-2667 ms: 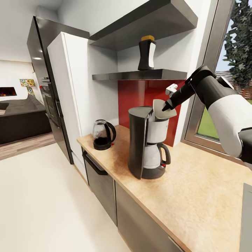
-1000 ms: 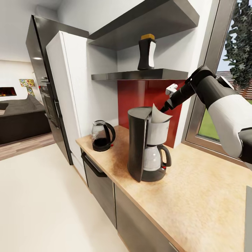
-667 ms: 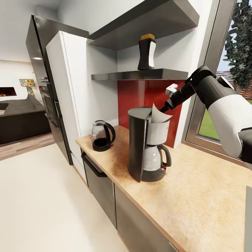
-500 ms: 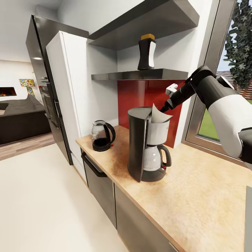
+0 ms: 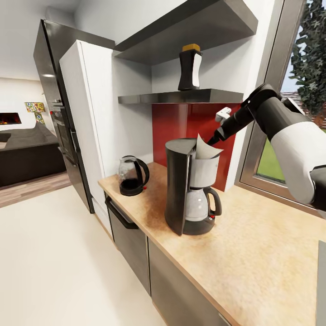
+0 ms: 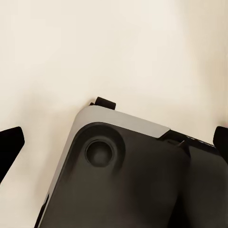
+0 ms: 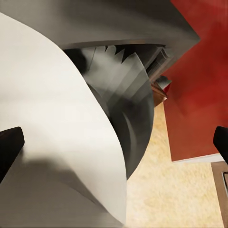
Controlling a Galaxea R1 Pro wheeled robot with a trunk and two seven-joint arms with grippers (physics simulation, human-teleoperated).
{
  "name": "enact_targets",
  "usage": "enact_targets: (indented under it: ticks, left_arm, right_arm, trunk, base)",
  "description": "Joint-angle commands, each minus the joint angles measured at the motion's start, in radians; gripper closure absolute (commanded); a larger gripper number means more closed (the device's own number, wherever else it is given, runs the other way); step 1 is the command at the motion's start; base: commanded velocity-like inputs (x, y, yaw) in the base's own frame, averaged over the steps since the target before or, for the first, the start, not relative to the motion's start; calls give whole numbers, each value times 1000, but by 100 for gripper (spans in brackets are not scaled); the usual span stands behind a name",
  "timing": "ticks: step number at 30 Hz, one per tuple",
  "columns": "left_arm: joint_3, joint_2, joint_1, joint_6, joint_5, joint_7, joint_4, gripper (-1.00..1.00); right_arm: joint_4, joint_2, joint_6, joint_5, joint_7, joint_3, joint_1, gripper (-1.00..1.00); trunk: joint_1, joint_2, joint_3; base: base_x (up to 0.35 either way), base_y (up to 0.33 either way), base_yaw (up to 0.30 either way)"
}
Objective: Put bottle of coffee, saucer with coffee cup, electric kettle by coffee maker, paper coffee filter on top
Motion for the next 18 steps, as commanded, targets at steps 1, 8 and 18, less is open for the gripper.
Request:
enact_targets:
  ticks: [1, 8, 18]
  left_arm:
    - [-2, 0, 1, -1, 10, -1, -2, -100]
    - [-2, 0, 1, -1, 11, -2, -2, -100]
    - [-2, 0, 1, -1, 11, -2, -2, -100]
  right_arm:
    - [-2, -1, 7, 4, 7, 3, -2, -100]
    - [-58, -5, 12, 4, 12, 0, -11, -100]
    - [-65, -8, 14, 5, 12, -1, -14, -100]
  trunk:
    - [0, -1, -1]
    - [0, -1, -1]
    - [0, -1, -1]
  base:
    - [0, 0, 0]
    - [0, 0, 0]
    - [0, 0, 0]
